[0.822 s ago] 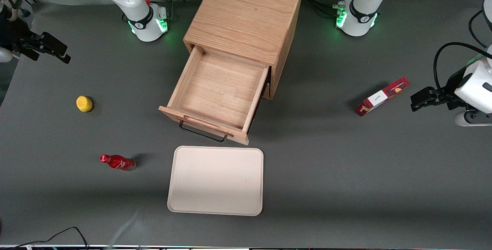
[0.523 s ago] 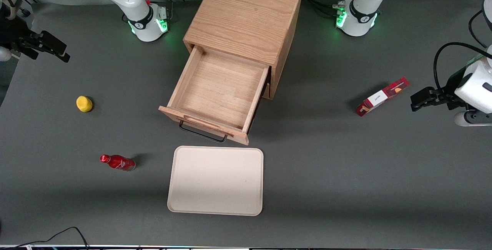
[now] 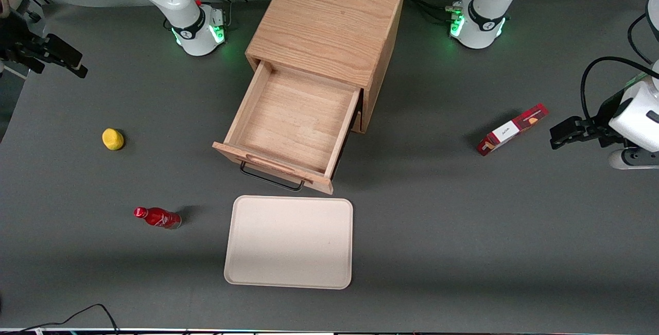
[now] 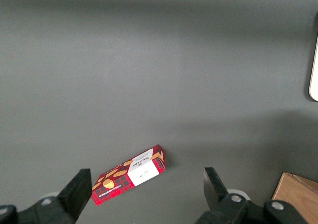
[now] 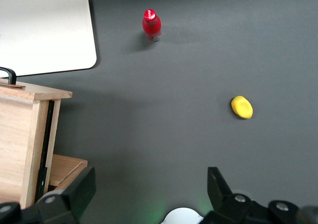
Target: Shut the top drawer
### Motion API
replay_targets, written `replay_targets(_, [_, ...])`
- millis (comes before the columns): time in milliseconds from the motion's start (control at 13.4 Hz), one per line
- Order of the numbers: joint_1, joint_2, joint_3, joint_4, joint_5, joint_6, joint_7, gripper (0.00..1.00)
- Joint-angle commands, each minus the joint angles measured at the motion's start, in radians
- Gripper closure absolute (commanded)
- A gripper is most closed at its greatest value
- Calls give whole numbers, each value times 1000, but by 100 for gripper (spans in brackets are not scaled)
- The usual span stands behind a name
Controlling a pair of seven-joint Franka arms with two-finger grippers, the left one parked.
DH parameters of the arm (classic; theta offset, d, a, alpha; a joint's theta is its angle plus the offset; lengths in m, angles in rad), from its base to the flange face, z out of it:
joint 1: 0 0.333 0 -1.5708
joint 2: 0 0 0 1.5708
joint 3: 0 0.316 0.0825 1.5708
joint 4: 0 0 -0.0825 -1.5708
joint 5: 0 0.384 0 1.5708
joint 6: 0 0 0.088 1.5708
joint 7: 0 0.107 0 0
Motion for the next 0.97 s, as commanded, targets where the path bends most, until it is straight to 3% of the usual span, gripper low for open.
replay_targets(0, [0, 19, -3, 49, -6, -28, 19, 0])
replay_targets(374, [15, 198, 11, 275, -16, -37, -30, 0])
replay_targets(598, [13, 337, 80, 459, -16, -55, -29, 0])
replay_targets(897, [13, 428, 158, 562, -13, -42, -30, 0])
